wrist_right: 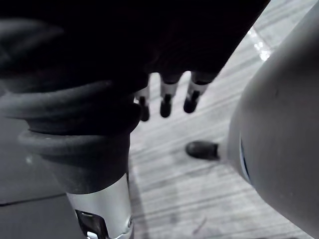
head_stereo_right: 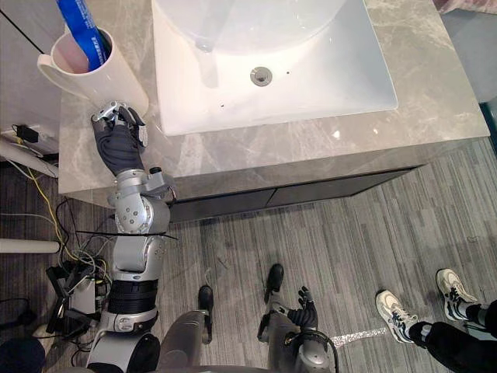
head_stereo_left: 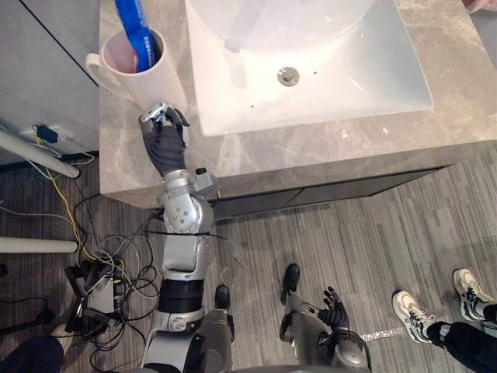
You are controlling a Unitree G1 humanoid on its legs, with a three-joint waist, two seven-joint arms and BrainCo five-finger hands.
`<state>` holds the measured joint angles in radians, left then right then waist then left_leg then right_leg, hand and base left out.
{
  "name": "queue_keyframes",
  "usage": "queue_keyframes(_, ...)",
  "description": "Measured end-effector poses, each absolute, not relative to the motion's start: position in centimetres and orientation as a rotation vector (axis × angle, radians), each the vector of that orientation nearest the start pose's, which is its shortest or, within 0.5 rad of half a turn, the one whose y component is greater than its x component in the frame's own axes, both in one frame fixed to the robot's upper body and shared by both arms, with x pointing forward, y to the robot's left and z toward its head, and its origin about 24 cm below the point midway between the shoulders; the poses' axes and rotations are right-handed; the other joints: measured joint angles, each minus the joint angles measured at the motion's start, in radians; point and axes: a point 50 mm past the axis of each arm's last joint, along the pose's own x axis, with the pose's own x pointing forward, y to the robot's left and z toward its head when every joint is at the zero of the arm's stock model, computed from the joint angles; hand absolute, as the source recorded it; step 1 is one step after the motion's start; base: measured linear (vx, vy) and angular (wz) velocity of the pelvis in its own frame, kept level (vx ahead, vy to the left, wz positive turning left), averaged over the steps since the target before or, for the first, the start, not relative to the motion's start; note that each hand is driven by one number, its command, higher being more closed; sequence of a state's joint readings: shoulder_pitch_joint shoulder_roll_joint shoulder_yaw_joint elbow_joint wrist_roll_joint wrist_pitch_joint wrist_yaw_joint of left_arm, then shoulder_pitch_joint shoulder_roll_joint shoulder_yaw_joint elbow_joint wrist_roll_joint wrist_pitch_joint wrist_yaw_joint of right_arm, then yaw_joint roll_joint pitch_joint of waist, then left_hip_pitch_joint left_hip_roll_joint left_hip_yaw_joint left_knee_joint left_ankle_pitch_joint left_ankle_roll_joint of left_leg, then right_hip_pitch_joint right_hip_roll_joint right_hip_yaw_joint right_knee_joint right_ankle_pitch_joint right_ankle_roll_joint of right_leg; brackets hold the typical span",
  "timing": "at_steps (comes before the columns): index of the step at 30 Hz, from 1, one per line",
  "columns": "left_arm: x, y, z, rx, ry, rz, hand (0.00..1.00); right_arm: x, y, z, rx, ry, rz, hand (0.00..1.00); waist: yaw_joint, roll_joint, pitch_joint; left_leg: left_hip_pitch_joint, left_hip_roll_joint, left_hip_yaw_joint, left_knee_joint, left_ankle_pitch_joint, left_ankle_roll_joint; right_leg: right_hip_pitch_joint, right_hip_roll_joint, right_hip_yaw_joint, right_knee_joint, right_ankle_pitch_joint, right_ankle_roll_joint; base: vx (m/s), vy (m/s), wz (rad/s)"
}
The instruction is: Organize washtable
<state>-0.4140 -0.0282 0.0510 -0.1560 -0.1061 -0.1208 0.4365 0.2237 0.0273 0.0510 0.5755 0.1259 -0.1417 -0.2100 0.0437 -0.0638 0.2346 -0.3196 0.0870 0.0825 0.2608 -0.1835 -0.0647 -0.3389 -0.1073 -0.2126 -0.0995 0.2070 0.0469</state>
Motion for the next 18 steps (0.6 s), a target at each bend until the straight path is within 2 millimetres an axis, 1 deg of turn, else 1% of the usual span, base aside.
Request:
queue_keyframes(10, 29.5, 15.3, 19.2, -0.214, -0.631, 0.287, 1.00, 14.1, -15.4, -11.3, 0.080, 0.675, -0.257, 0.00, 0.001, 0.000, 0.000, -0.007, -0.006, -0.004, 0.000, 0.001, 0.000, -0.006, -0.001, -0.002, 0.000, 0.001, 0.000, 0.00, 0.000, 0.00)
queue_keyframes(18, 31.1, 15.9, 20.3, -0.134, -0.631, 0.284, 1.00, 13.9, -16.0, -11.5, 0.070, 0.686, -0.271, 0.00, 0.000, 0.000, 0.000, -0.020, -0.020, -0.008, 0.004, 0.006, 0.002, -0.016, -0.007, 0.000, 0.000, 0.011, 0.003, 0.00, 0.000, 0.00)
